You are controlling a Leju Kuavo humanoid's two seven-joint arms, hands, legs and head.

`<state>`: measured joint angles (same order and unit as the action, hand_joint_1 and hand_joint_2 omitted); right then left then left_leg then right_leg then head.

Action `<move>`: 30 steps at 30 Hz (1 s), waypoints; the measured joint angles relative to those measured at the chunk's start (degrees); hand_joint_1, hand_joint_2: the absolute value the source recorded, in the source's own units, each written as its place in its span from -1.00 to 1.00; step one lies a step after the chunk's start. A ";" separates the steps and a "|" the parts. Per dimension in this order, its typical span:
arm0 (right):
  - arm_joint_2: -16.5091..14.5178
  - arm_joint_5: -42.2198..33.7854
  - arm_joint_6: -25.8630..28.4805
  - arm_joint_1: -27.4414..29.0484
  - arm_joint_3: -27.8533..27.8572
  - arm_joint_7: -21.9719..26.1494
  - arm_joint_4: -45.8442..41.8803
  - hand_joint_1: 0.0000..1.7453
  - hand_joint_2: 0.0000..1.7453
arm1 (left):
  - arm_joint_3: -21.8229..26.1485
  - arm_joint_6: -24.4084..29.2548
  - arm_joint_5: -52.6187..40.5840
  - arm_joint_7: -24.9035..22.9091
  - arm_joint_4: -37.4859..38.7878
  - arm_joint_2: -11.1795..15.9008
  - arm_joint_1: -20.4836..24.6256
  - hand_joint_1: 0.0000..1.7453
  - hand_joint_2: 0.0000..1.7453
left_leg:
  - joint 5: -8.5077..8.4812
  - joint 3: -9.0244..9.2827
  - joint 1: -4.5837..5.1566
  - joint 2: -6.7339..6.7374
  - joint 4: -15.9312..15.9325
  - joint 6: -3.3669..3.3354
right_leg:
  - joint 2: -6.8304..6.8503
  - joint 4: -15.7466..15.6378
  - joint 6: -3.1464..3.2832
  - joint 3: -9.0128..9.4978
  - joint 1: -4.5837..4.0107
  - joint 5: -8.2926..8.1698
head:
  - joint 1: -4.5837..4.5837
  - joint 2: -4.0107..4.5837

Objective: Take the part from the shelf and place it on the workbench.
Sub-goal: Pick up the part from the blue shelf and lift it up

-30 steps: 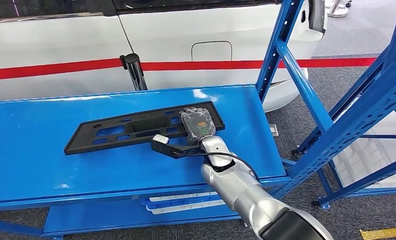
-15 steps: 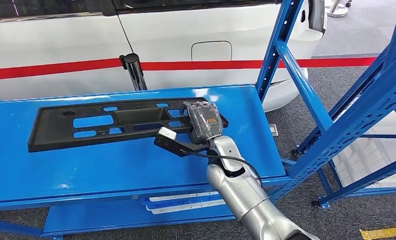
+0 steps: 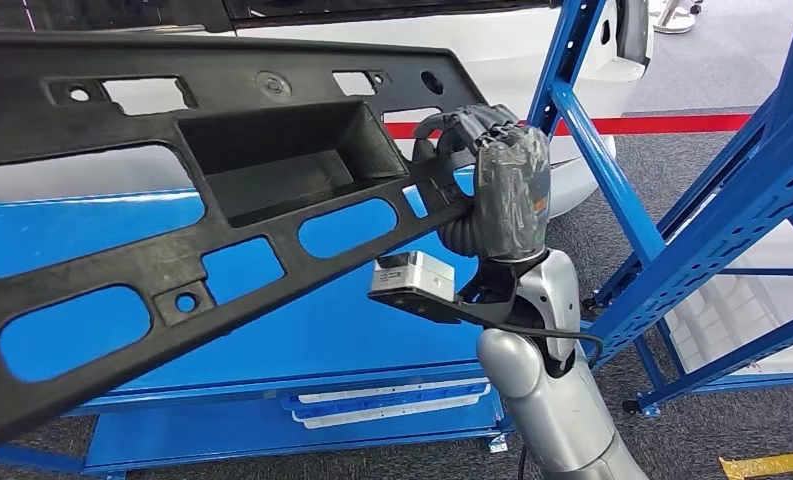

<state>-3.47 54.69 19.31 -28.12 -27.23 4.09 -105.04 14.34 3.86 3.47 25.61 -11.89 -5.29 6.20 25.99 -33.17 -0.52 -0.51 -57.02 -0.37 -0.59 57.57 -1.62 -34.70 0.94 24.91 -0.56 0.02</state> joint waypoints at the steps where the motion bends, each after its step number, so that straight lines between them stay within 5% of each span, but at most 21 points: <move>1: 0.36 -0.12 0.07 0.11 0.00 0.01 -1.42 1.00 1.00 | -0.08 -0.56 -0.05 0.03 0.00 -0.11 0.03 -1.00 1.00 | 0.00 0.00 0.00 0.00 0.00 0.00 | 0.00 0.00 0.00 0.00 0.00 0.00 | 0.01 0.00; 7: 3.17 -6.41 0.34 0.54 0.22 1.17 -6.21 1.00 1.00 | -0.14 -2.89 0.10 -1.37 0.02 -0.78 0.05 -1.00 1.00 | 0.00 0.00 0.00 0.00 0.00 0.00 | 0.00 0.00 0.00 0.01 0.00 0.00 | -0.01 0.00; 16: 5.07 -26.70 -4.67 1.49 2.31 4.93 -6.09 1.00 1.00 | 1.04 -3.73 2.33 -2.88 0.02 -1.07 -0.72 -1.00 1.00 | 0.07 -0.10 0.01 0.00 -0.07 -0.04 | 0.00 -0.07 -0.03 0.04 0.13 -0.02 | -0.71 0.00; 20: 4.96 -29.42 -8.94 1.46 2.61 2.62 -3.45 1.00 1.00 | 1.83 -3.00 2.27 -3.92 0.04 -1.14 -1.36 -1.00 1.00 | -0.79 1.06 0.06 0.16 1.69 -1.64 | 0.11 -1.22 -0.88 0.79 0.30 -0.49 | -1.18 0.00; 22: 4.90 -29.06 -9.85 1.10 2.49 1.31 -1.48 1.00 1.00 | 1.89 -2.90 2.13 -4.18 0.06 -1.32 -1.54 -1.00 1.00 | -2.24 2.69 -0.41 0.33 4.38 -2.38 | 0.35 0.96 -0.76 -0.02 -0.13 0.83 | -1.05 0.00; 25: 4.82 -28.93 -10.39 0.64 2.34 0.11 1.49 1.00 1.00 | 1.94 -2.76 1.97 -4.42 0.10 -1.50 -1.77 -1.00 1.00 | -2.87 3.05 -0.79 0.43 5.34 -2.40 | 0.45 11.46 -0.57 -4.88 0.23 5.11 | -0.76 0.00; 27: 4.75 -28.62 -11.08 0.62 2.26 -0.91 3.07 1.00 1.00 | 1.98 -2.74 1.77 -4.61 0.13 -1.58 -2.03 -1.00 1.00 | -2.71 2.80 -1.02 0.40 4.91 -1.95 | 0.49 12.95 -1.61 -5.51 0.79 5.17 | -0.74 0.00; 30: 4.32 -26.51 -13.00 -0.16 1.67 -3.78 5.78 1.00 1.00 | 2.05 -2.69 1.12 -5.12 0.14 -1.58 -2.16 -1.00 1.00 | -1.58 1.73 -1.64 0.31 2.56 -0.11 | 0.58 2.88 -3.70 -0.08 1.70 1.51 | -0.57 -0.01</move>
<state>0.85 28.18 6.30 -28.27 -25.57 0.30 -99.26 16.40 1.17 4.59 20.49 -11.75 -6.87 4.04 24.40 -31.44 -2.16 -0.20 -54.46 -0.49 -0.01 60.45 -5.32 -34.78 2.64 26.42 -1.13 0.02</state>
